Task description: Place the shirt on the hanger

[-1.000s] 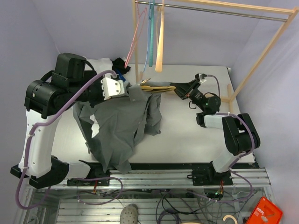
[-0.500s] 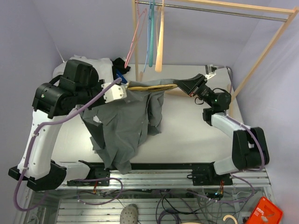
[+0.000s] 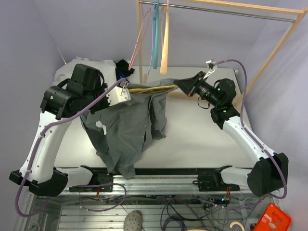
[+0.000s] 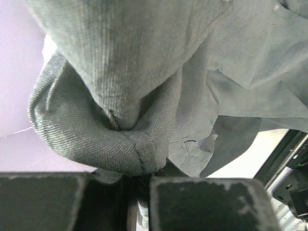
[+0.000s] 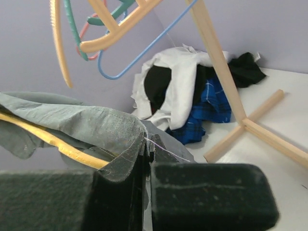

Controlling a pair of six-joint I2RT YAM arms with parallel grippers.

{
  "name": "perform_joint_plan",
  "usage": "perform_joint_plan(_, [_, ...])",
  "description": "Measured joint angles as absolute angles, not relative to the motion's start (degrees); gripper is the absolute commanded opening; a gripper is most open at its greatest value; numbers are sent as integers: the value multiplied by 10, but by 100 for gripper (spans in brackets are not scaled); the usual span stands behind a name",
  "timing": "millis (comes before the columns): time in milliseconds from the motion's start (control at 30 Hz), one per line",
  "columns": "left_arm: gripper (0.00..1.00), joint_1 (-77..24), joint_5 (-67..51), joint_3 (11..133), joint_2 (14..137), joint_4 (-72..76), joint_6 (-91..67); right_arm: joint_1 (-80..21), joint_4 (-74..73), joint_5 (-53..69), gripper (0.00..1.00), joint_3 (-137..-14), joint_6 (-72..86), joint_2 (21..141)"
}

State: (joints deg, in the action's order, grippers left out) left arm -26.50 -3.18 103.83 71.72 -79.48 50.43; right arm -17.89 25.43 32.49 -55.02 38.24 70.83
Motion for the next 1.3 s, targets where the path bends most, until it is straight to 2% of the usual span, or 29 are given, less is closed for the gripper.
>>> perform_joint_plan(133, [25, -263, -65, 1037, 720, -804, 478, -197, 201, 292, 0, -566, 339, 705])
perform_joint_plan(267, [42, -260, -127, 1039, 729, -804, 447, -221, 163, 258, 0, -581, 309, 707])
perform_joint_plan(467, [58, -254, -232, 1066, 760, -821, 404, -266, 103, 204, 0, -610, 274, 723])
perform_joint_plan(533, [54, -253, -257, 1066, 768, -834, 396, -277, 81, 179, 0, -624, 260, 724])
perform_joint_plan(600, [40, -253, -280, 1067, 778, -847, 390, -289, 69, 157, 0, -636, 249, 726])
perform_joint_plan(667, [13, -253, -297, 1073, 789, -858, 383, -303, 57, 136, 0, -647, 239, 728])
perform_joint_plan(700, [8, -253, -302, 1075, 793, -862, 379, -308, 53, 127, 0, -651, 234, 729])
perform_joint_plan(933, [7, -252, -296, 1083, 820, -862, 368, -339, -1, 72, 0, -681, 203, 742])
perform_joint_plan(1300, [7, -263, -111, 976, 760, -694, 377, -367, -170, 17, 0, -735, 136, 729])
